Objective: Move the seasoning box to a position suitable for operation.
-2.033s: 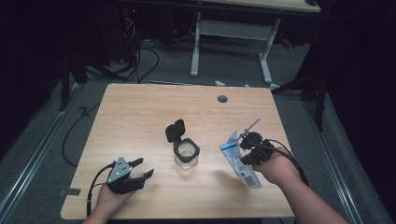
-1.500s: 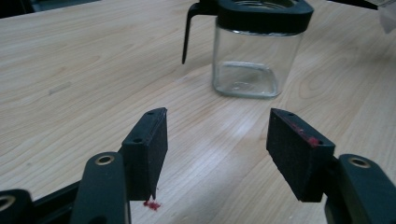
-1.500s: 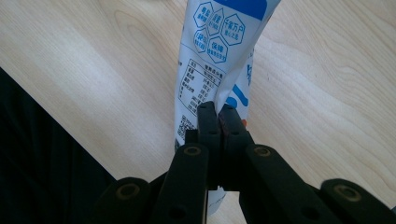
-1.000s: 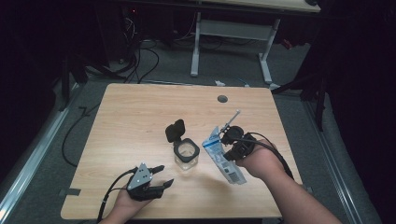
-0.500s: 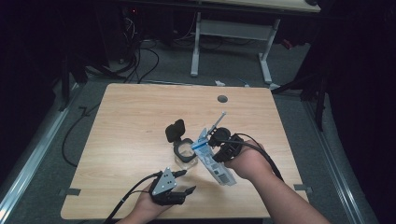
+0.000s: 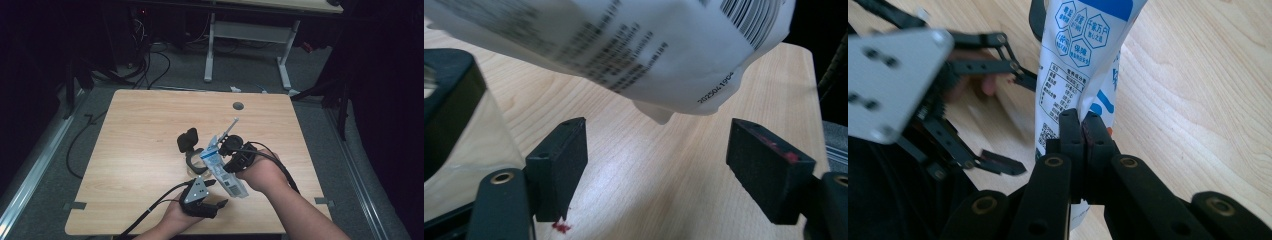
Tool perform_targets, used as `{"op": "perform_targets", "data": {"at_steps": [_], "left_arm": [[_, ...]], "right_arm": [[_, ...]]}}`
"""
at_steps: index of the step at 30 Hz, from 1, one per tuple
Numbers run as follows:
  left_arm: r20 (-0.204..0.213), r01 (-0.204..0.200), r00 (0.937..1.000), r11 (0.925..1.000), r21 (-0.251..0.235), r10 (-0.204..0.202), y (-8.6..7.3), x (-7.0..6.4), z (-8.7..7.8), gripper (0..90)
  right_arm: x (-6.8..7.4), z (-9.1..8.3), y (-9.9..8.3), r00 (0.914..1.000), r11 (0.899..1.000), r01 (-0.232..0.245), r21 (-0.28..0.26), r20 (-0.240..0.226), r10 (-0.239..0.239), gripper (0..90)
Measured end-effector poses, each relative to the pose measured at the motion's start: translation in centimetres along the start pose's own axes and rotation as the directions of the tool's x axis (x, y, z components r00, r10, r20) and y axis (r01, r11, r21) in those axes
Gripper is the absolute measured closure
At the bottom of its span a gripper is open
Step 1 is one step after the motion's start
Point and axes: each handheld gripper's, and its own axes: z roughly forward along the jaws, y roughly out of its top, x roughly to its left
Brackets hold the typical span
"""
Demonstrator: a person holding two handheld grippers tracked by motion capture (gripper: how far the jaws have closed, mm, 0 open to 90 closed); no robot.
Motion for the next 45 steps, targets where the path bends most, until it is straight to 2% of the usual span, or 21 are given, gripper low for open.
{"op": "perform_targets", "data": {"at_steps": [3,10,13,16,19,32,37,45], "left_arm": [[0.001,0.017,0.9998,0.9998,0.008,-0.017,0.2,0.1,0.5,23.1],[0.003,0.002,1.0000,1.0000,0.006,-0.002,0.6,-0.1,1.4,23.6],[0.001,-0.010,1.0000,0.9999,-0.012,0.010,0.7,-0.3,1.3,29.8],[-0.006,-0.039,0.9992,0.9992,-0.011,0.039,0.7,-0.7,1.1,39.9],[-0.011,-0.030,0.9995,0.9995,-0.008,0.030,0.7,-0.6,0.9,43.1],[-0.052,-0.064,0.9968,0.9960,-0.063,0.061,0.7,-1.4,-0.9,47.8],[-0.052,-0.080,0.9956,0.9956,-0.048,0.078,0.7,-1.5,-1.0,48.6],[-0.054,-0.076,0.9958,0.9965,-0.034,0.074,0.5,-1.6,-1.1,48.9]], "right_arm": [[0.1,-0.2,0.2,1.0000,1.000,0.004,-0.010,0.000,-0.004,89.8],[0.7,-0.6,0.5,1.0000,1.000,0.002,-0.022,-0.008,-0.002,89.8],[0.8,-0.4,0.5,0.9999,1.000,-0.002,-0.026,-0.015,0.001,89.8],[0.7,-0.2,0.6,0.9998,1.000,-0.001,-0.028,-0.019,0.000,89.8],[0.7,-0.1,0.8,0.9999,1.000,0.000,-0.027,-0.017,0.000,89.8],[0.3,-0.2,0.9,0.9999,0.999,-0.009,-0.052,-0.014,0.009,89.6],[0.0,0.0,0.9,0.9996,0.998,-0.017,-0.053,-0.022,0.016,89.6],[-0.2,0.9,1.1,0.9992,0.999,-0.025,-0.048,-0.031,0.024,89.5]]}}
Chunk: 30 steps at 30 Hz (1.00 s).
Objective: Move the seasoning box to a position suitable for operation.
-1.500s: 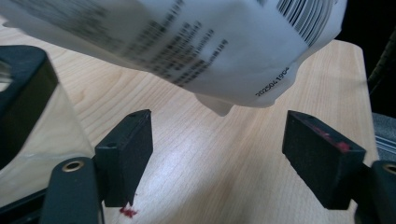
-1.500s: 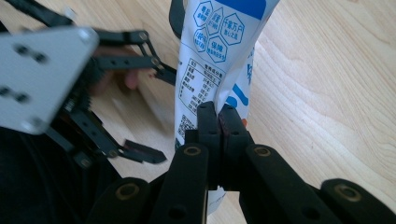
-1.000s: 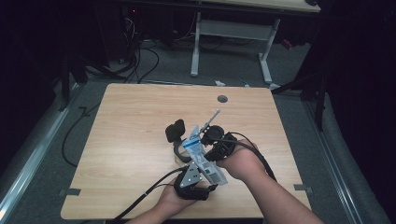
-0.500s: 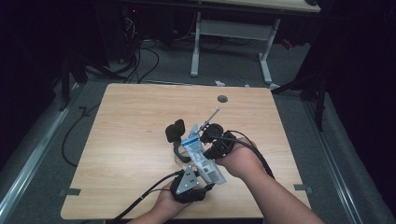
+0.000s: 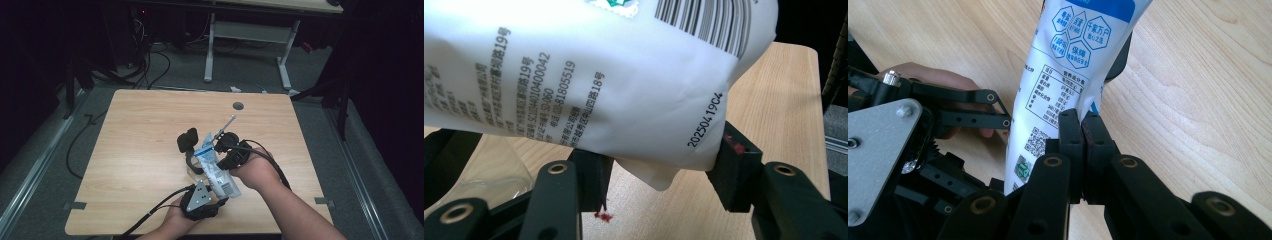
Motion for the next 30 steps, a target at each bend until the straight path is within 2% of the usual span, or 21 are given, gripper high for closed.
{"op": "perform_targets", "data": {"at_steps": [4,7,12,16,30], "left_arm": [[0.007,-0.001,1.0000,1.0000,0.000,0.001,0.0,-0.2,0.0,48.9],[0.010,-0.016,0.9998,0.9999,0.000,0.016,0.2,-0.5,0.0,48.8],[0.010,-0.023,0.9997,0.9997,-0.002,0.023,0.6,-0.6,0.2,48.9],[0.014,-0.030,0.9995,0.9995,-0.005,0.030,1.1,-0.6,0.3,49.1],[0.013,-0.013,0.9998,0.9999,0.001,0.013,1.2,-0.2,0.2,49.4]], "right_arm": [[0.1,0.1,0.1,1.0000,1.000,0.004,0.006,0.005,-0.004,89.4],[0.1,0.0,0.0,0.9999,1.000,0.010,0.006,0.005,-0.010,89.4],[0.1,-0.1,-0.1,0.9999,1.000,-0.009,0.000,0.011,0.009,89.3],[0.0,-0.4,0.1,0.9998,1.000,0.003,-0.001,0.017,-0.003,89.3],[0.0,0.0,1.0,0.9995,1.000,0.019,0.006,0.024,-0.019,89.3]]}}
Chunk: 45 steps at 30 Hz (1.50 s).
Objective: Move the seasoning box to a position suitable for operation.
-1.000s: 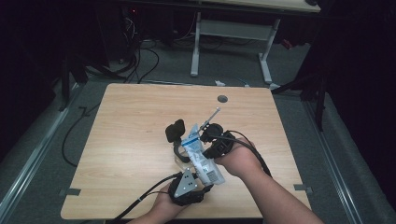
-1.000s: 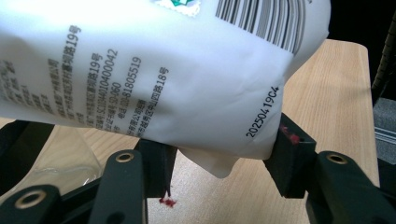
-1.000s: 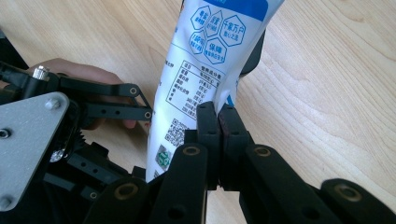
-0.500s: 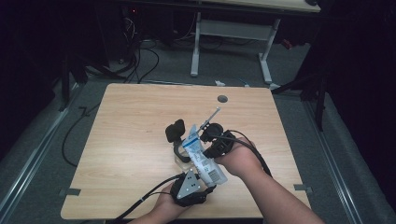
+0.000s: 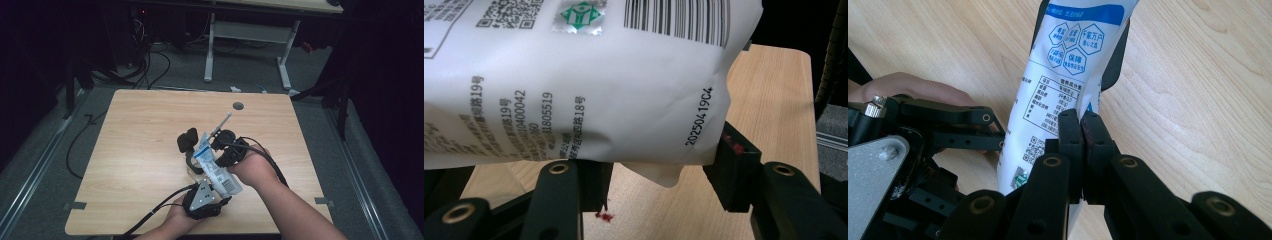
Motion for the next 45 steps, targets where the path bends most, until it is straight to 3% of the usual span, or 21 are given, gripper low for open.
{"op": "perform_targets", "data": {"at_steps": [45], "left_arm": [[0.009,0.000,1.0000,1.0000,-0.010,0.000,0.7,0.3,-0.1,49.5]], "right_arm": [[-0.2,0.0,1.1,0.9995,0.999,0.024,0.033,0.021,-0.025,89.4]]}}
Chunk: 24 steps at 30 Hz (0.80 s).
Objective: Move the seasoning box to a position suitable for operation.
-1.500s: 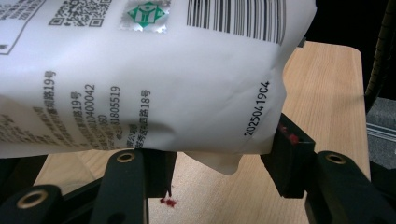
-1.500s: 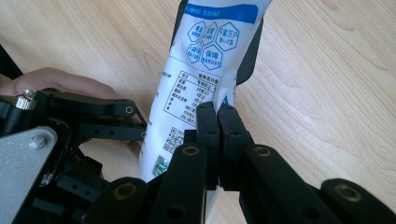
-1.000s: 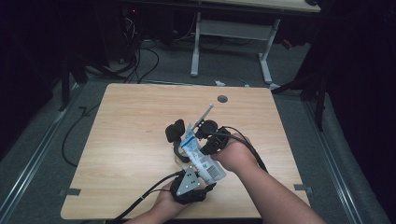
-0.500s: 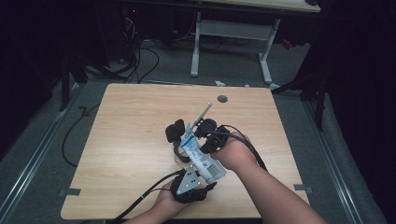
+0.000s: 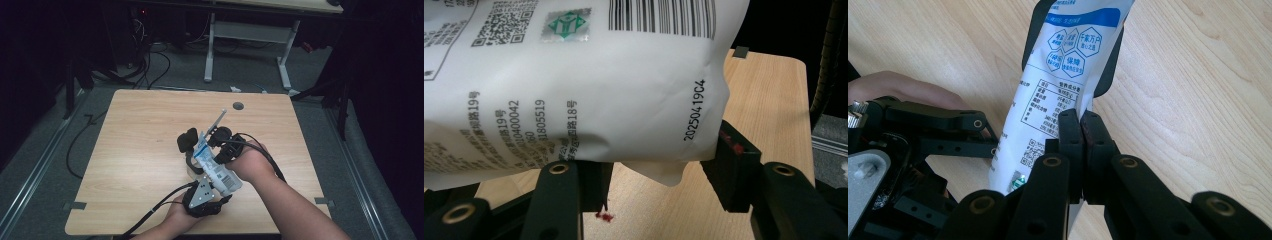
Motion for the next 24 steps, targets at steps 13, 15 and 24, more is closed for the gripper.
{"op": "perform_targets", "data": {"at_steps": [13,15,24], "left_arm": [[0.000,0.006,1.0000,1.0000,-0.003,-0.006,0.04,0.07,-0.01,49.7],[0.000,0.006,1.0000,1.0000,-0.004,-0.006,0.05,0.07,-0.02,49.7],[0.002,0.006,1.0000,1.0000,-0.005,-0.006,0.18,0.28,0.02,50.0]], "right_arm": [[-0.01,0.04,0.21,1.0000,1.000,-0.001,0.006,0.003,0.001,89.3],[-0.01,0.06,0.23,1.0000,1.000,0.001,0.003,0.000,-0.001,89.3],[-0.09,-0.03,0.33,1.0000,1.000,-0.001,0.003,0.009,0.001,89.4]]}}
